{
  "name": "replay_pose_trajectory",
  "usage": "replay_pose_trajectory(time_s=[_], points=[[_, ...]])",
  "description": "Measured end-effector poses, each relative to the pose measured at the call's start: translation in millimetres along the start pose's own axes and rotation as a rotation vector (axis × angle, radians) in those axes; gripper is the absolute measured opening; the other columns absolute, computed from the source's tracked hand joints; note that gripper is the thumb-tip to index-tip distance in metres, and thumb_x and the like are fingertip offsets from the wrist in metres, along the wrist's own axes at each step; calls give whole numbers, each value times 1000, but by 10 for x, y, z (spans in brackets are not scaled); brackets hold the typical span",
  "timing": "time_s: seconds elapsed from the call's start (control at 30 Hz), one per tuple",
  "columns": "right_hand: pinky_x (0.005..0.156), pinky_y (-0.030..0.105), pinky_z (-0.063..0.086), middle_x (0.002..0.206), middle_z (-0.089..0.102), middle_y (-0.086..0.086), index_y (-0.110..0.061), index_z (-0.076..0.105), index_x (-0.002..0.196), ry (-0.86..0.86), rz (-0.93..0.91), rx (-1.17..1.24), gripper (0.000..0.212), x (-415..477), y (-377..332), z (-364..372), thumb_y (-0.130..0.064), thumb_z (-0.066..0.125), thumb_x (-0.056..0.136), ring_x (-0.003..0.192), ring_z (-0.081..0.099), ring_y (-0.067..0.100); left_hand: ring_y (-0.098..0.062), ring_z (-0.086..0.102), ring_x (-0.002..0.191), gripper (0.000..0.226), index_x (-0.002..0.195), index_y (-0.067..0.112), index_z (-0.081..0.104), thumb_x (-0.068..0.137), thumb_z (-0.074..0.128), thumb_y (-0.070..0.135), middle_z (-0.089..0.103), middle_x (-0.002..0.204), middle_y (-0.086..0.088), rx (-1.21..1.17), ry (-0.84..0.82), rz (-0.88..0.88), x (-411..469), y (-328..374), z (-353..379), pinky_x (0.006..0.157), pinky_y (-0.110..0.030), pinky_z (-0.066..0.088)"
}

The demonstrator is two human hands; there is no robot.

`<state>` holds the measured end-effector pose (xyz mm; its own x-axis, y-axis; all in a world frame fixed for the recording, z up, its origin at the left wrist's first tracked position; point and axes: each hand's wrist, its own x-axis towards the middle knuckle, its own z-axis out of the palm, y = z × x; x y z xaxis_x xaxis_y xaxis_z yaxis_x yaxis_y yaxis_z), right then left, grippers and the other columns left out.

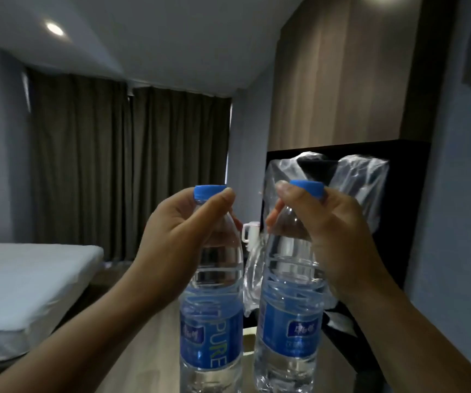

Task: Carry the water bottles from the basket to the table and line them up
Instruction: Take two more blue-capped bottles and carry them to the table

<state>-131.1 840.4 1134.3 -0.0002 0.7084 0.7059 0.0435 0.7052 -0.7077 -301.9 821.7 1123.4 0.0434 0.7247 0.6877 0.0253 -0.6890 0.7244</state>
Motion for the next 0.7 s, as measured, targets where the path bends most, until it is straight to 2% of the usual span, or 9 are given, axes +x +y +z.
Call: replay_pose_trajectory(time_s=[0.17, 0.27, 0.37, 0.5, 0.6, 0.7], points=[[73, 31, 59, 64, 70, 3, -20, 66, 69, -67, -10, 19, 24, 367, 506, 235, -38, 63, 85, 67, 71, 17, -23, 68, 71, 39, 85, 8, 60, 75, 56, 45, 69, 76, -10, 76, 60, -30, 312, -424, -221, 68, -32, 54], [74, 35, 59, 62, 68, 2, -20, 66, 69, -92, -17, 52, 24, 621, 805, 447, -39, 63, 83, 65, 70, 17, -22, 68, 72, 39, 85, 8, 61, 85, 57, 46, 69, 76, -9, 98, 78, -34, 533, -721, -429, 69, -30, 56], [72, 34, 60, 60, 67, 1, -19, 65, 67, -105, -39, 82, 24, 906, 1138, 722, -36, 64, 85, 63, 68, 16, -23, 69, 72, 33, 84, 10, 62, 78, 55, 42, 70, 76, -9, 116, 85, -20, 788, -1048, -694, 69, -30, 57], [66, 26, 59, 62, 68, 3, -18, 66, 69, -117, -21, 115, 24, 1347, 1544, 1165, -38, 65, 81, 63, 69, 17, -23, 69, 71, 31, 84, 11, 62, 78, 55, 41, 70, 74, -9, 118, 106, -10, 1207, -1466, -1130, 67, -31, 56], [66, 26, 59, 65, 69, 4, -17, 66, 70, -114, 6, 122, 26, 1685, 1845, 1492, -41, 67, 80, 64, 68, 18, -20, 67, 66, 29, 81, 11, 62, 79, 55, 40, 68, 71, -9, 122, 114, -4, 1530, -1776, -1453, 63, -25, 55], [66, 26, 58, 67, 70, 6, -14, 66, 71, -87, 8, 96, 28, 1950, 2166, 1749, -40, 63, 80, 64, 68, 18, -20, 67, 66, 30, 81, 12, 62, 79, 55, 41, 68, 71, -9, 152, 107, -1, 1811, -2100, -1719, 64, -26, 57]])
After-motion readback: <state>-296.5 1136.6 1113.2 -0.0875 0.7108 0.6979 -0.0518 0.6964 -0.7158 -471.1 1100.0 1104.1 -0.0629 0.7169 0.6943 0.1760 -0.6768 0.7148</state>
